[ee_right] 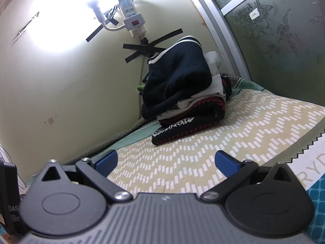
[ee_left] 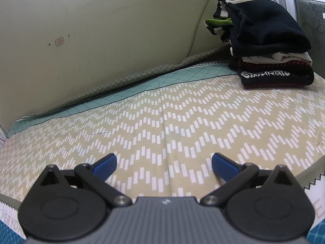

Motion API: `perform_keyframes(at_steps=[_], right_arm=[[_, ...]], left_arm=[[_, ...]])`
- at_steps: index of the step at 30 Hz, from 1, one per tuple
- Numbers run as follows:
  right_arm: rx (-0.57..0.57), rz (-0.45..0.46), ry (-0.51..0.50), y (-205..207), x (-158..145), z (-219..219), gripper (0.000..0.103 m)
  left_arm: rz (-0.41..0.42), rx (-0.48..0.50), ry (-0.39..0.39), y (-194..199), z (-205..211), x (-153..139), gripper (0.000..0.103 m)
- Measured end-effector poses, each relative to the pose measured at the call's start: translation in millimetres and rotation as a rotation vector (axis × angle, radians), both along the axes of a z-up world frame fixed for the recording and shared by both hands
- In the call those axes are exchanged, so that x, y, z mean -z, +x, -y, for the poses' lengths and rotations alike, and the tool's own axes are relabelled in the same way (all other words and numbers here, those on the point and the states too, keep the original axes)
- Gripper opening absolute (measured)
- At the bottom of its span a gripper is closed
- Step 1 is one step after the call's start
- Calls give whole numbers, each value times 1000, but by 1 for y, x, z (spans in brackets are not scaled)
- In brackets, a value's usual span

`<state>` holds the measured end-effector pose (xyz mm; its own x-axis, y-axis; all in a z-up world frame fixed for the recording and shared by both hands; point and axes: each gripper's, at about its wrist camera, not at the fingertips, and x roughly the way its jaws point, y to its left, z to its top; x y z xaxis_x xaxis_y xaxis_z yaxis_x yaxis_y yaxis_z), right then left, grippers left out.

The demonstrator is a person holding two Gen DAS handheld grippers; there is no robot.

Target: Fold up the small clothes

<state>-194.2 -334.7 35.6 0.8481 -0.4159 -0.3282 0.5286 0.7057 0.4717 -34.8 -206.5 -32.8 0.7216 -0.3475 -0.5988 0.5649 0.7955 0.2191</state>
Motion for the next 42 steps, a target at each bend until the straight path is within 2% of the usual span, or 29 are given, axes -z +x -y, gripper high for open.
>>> perform_keyframes(at_steps=[18,31,42], right_arm=[[-10,-1,-10,1,0,-2,97],[-41,10,29,-6,-5,-10,97],[-71,39,24,-6,-14,-19,97]], left_arm=[[13,-20,-22,-8,-8,-23,103],[88,-12,6,-18,-13,-35,103],[62,-28,18,-16,-16,-35,103]])
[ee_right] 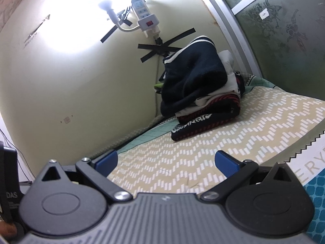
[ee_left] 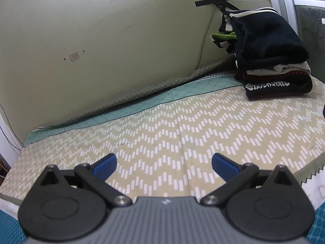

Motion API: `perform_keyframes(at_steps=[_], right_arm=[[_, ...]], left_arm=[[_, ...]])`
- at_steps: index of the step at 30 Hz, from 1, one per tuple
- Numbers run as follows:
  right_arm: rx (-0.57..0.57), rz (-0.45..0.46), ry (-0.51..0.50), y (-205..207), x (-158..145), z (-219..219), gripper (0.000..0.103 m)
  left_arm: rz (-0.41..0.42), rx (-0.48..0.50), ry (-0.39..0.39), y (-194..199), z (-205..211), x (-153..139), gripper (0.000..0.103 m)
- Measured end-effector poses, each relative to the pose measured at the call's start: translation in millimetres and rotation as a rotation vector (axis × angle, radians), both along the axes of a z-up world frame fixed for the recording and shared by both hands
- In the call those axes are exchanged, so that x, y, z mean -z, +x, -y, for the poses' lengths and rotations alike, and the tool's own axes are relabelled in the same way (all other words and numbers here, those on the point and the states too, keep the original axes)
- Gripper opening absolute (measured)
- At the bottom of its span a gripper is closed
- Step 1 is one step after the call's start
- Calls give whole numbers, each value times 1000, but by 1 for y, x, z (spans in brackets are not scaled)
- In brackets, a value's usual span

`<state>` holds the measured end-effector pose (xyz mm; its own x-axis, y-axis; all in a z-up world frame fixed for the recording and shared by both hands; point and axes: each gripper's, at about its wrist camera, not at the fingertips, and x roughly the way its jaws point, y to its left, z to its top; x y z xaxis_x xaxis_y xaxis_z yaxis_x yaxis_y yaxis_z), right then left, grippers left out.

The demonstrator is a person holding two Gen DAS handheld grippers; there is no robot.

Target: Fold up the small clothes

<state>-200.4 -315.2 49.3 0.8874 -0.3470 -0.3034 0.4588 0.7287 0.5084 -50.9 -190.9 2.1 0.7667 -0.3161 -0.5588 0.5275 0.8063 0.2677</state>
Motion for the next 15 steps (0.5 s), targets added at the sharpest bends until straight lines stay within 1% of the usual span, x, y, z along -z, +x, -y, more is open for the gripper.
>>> perform_keyframes(at_steps=[5,15], right_arm=[[-3,-2,14,0,1,0,97],[-5,-7,11,2,2,-1,97]], left_arm=[[0,-13,11,0,0,1,103],[-15,-25,22,3,-1,5,103]])
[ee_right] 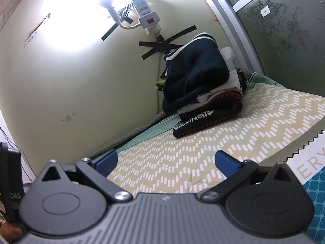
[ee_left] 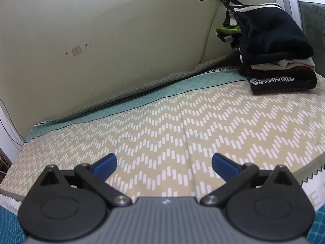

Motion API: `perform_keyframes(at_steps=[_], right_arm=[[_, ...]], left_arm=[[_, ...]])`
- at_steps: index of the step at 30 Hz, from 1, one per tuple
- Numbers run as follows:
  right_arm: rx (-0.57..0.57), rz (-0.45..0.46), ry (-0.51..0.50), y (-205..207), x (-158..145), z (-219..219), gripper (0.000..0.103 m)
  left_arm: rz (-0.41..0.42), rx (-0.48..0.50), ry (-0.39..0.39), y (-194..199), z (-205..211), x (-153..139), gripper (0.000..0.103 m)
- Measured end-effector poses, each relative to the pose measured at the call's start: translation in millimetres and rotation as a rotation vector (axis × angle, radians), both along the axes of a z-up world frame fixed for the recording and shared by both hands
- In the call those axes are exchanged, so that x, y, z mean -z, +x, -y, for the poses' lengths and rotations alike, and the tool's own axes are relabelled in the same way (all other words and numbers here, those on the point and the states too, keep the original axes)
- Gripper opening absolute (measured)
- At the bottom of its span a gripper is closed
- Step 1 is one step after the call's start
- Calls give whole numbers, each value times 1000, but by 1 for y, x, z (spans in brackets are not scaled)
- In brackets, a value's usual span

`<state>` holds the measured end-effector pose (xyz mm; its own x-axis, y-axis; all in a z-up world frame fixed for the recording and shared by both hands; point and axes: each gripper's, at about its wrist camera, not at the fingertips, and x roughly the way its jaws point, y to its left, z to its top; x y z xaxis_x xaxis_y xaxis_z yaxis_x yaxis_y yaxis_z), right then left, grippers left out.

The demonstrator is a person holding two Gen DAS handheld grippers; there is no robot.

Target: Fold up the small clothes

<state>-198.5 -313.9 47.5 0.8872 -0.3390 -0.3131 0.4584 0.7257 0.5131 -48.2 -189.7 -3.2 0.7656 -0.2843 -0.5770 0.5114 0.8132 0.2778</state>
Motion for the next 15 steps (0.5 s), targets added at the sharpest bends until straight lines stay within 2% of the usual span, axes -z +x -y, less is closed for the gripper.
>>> perform_keyframes(at_steps=[9,15], right_arm=[[4,1,-1,0,0,0,97],[6,1,3,-1,-1,0,97]], left_arm=[[-7,-1,4,1,0,2,103],[-55,12,-8,1,0,1,103]])
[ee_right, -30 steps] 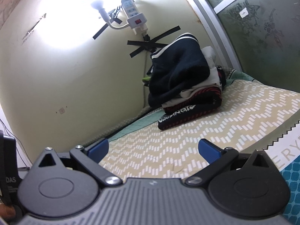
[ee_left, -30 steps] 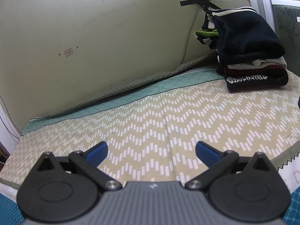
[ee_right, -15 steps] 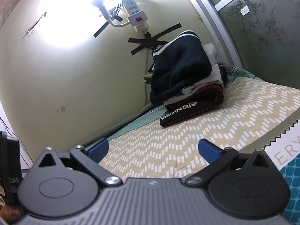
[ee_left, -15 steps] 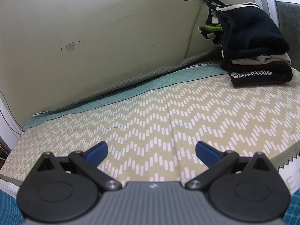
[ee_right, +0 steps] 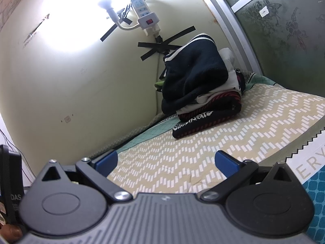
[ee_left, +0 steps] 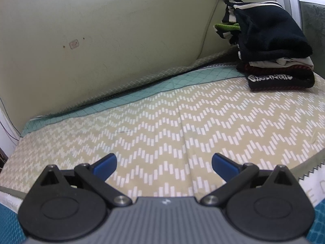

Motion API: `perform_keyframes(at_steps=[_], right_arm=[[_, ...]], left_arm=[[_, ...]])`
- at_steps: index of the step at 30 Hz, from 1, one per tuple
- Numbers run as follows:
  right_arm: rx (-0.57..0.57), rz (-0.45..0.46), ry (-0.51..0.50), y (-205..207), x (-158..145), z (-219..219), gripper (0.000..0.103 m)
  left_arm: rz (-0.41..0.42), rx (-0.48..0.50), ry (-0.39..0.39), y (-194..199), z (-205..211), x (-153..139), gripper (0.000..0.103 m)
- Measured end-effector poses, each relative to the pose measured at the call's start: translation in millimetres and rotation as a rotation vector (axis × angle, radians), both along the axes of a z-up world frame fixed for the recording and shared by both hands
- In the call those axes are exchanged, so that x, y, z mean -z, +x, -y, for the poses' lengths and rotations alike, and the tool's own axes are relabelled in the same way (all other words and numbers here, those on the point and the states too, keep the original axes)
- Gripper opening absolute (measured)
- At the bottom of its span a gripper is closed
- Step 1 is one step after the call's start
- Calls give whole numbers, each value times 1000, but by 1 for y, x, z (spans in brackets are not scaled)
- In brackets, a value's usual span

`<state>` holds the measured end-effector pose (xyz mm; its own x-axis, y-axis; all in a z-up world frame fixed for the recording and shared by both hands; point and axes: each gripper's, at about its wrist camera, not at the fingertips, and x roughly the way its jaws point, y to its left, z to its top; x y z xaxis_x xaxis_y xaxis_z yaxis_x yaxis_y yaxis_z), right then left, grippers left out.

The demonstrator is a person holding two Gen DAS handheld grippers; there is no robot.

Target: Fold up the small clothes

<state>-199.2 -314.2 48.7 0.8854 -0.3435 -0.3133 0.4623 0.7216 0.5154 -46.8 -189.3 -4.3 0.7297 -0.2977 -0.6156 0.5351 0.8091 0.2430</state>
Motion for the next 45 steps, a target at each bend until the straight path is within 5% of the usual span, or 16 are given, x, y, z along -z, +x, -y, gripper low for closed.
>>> perform_keyframes(at_steps=[13,45], right_arm=[[11,20,-10,-6,-9,-4,97],[9,16,2,-3,-7,-5,97]], left_arm=[[-23,58,-24,-17,3,-11,103],[-45,23,17,-8,5,-1,103]])
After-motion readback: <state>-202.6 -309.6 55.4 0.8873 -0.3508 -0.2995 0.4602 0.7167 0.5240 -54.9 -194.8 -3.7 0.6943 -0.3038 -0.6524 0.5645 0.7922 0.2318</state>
